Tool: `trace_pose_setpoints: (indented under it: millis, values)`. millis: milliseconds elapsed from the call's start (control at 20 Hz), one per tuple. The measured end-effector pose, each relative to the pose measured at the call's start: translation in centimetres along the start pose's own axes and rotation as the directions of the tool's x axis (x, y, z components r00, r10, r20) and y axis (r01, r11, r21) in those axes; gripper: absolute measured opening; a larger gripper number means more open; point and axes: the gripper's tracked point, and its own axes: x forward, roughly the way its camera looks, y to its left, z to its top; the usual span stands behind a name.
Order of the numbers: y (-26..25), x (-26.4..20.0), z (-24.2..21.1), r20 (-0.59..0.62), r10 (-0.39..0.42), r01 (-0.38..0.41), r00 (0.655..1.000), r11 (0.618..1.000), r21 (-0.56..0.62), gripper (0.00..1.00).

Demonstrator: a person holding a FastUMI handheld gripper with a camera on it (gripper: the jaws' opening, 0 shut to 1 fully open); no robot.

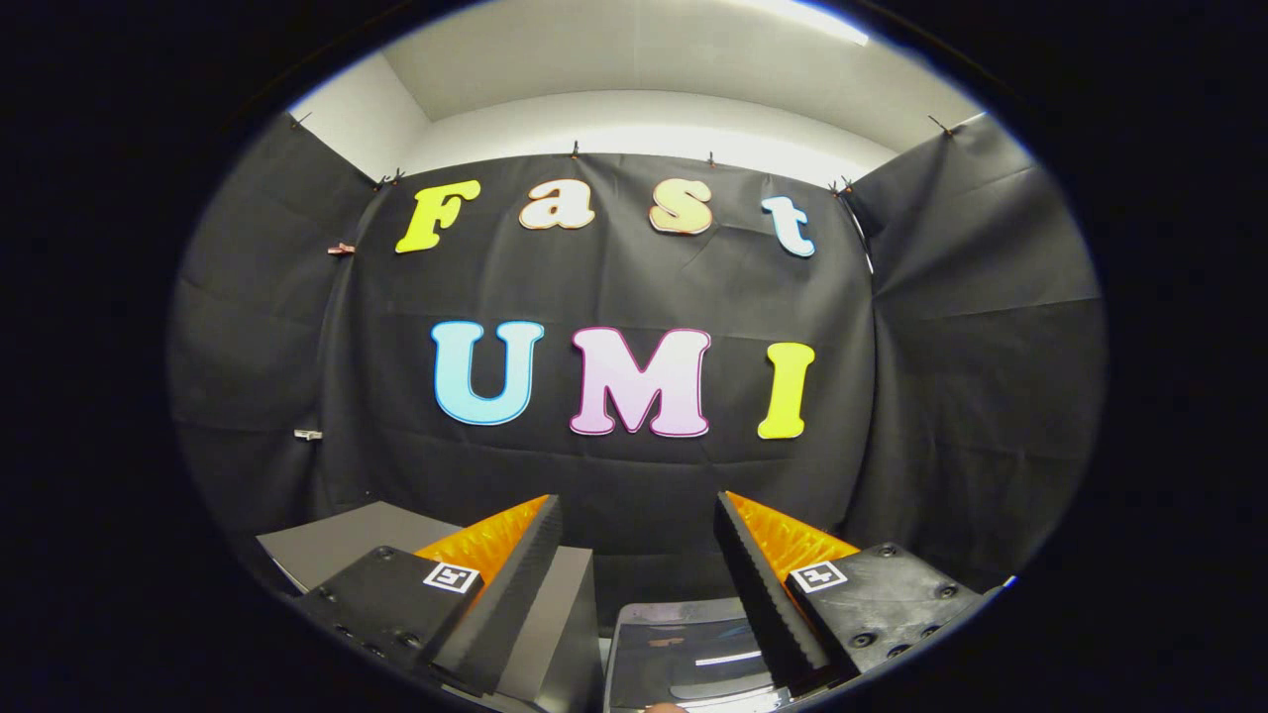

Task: Put the clothes into the washing machine and then close the washing machine lid.

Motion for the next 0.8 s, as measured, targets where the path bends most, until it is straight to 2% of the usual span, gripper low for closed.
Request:
trace_pose_setpoints:
  millis: [800]
  values:
    - [-0.81,1.04,0.43,-0.002,-0.001,0.001,1.0,1.0,-0.027,0.98]
